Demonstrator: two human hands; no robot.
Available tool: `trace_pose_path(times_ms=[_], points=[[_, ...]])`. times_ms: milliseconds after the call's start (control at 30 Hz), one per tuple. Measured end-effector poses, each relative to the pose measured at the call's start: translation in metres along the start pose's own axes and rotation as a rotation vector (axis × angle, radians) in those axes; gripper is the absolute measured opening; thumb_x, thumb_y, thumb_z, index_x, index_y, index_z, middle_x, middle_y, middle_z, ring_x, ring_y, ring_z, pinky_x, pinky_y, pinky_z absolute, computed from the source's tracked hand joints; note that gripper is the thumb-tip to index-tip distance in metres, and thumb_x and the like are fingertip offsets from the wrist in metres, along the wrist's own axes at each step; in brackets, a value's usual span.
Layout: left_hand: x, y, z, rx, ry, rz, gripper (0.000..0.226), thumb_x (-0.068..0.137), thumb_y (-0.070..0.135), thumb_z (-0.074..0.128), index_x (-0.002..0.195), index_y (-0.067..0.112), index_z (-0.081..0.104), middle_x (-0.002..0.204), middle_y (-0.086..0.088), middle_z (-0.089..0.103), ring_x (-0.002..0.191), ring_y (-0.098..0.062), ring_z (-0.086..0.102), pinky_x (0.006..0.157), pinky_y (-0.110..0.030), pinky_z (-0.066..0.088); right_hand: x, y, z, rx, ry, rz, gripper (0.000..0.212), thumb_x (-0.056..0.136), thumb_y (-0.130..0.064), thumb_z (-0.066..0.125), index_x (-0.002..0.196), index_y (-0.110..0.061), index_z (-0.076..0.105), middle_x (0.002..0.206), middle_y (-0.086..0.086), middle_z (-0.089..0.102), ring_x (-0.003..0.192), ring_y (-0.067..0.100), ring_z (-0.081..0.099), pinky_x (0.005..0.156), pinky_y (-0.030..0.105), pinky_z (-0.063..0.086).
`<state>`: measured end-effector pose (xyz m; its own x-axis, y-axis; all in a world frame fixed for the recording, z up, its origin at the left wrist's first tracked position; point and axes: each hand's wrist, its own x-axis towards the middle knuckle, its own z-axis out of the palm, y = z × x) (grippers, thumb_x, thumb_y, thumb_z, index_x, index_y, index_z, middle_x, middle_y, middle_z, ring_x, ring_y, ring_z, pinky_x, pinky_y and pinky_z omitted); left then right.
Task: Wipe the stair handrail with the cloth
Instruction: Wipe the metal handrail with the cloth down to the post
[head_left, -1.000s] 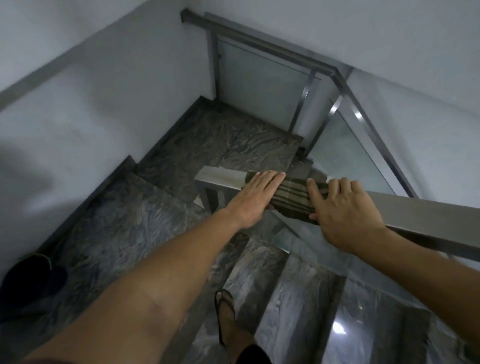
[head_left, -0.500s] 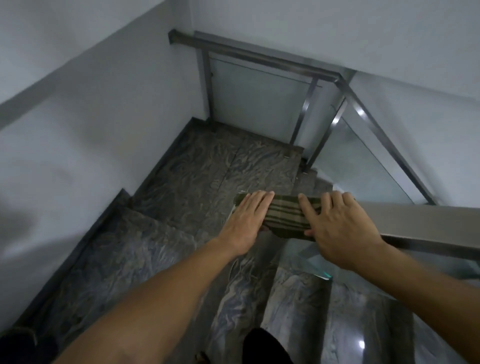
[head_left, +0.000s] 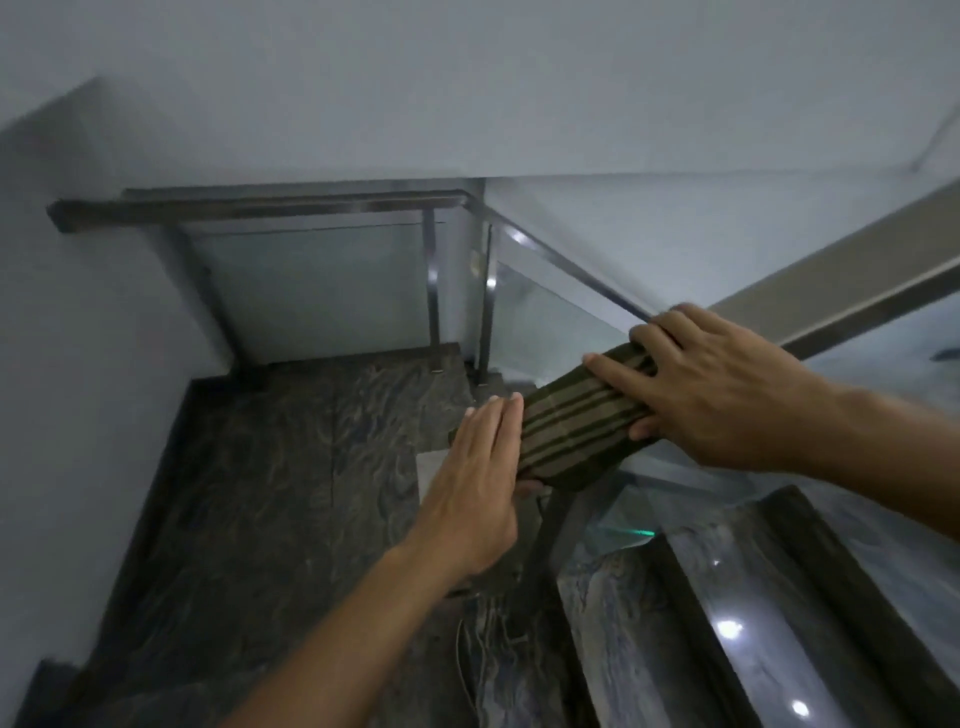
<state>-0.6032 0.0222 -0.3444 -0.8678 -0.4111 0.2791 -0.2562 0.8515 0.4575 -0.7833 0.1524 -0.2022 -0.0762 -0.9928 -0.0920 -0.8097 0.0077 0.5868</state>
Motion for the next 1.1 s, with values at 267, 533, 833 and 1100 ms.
trace_pose_path(times_ms=[267,533,833,1100], points=[[-0.009,-0.069,-0.009,-0.422,-0.175,0.205,0.086,0.088,0.048,0.053,0.151,0.022,0.001,0.153,-0.003,0.025,0.134,-0.012,0.034,0.106,-0.028,0.037,0.02,-0.062,-0.014,0.044,-0.115,0.211,0.07,0.09,-0.063,0.02,0.144,-0.02,0.028,0.125,0.024,0.05,0.115,0.039,0.046,0.108,0.053,0.032],[0.03,-0.113,0.0,-0.834,-0.422,0.258,0.053,0.085,0.017,0.063,0.136,0.025,0.05,0.126,0.004,0.064,0.119,-0.01,0.058,0.1,-0.041,0.05,0.03,-0.134,-0.023,0.151,-0.236,0.548,0.073,0.093,-0.057,0.024,0.15,-0.015,0.013,0.156,0.018,0.02,0.146,0.033,0.01,0.118,0.051,0.01],[0.057,-0.133,-0.001,-0.876,-0.665,0.476,0.054,0.084,0.001,0.055,0.135,0.018,0.051,0.12,0.0,0.068,0.114,-0.011,0.061,0.097,-0.039,0.052,0.074,-0.232,-0.038,0.223,-0.257,1.05,0.063,0.097,-0.042,0.028,0.15,-0.012,0.013,0.157,0.016,0.012,0.146,0.031,0.005,0.118,0.052,0.013],[0.066,-0.149,0.019,-0.92,-0.758,0.626,0.055,0.087,0.008,0.048,0.141,0.006,0.041,0.132,-0.012,0.059,0.123,-0.015,0.056,0.1,-0.039,0.049,0.112,-0.27,0.006,0.213,0.307,1.363,0.044,0.097,-0.013,0.05,0.136,0.005,0.042,0.146,0.029,0.033,0.14,0.042,0.025,0.112,0.049,0.032]])
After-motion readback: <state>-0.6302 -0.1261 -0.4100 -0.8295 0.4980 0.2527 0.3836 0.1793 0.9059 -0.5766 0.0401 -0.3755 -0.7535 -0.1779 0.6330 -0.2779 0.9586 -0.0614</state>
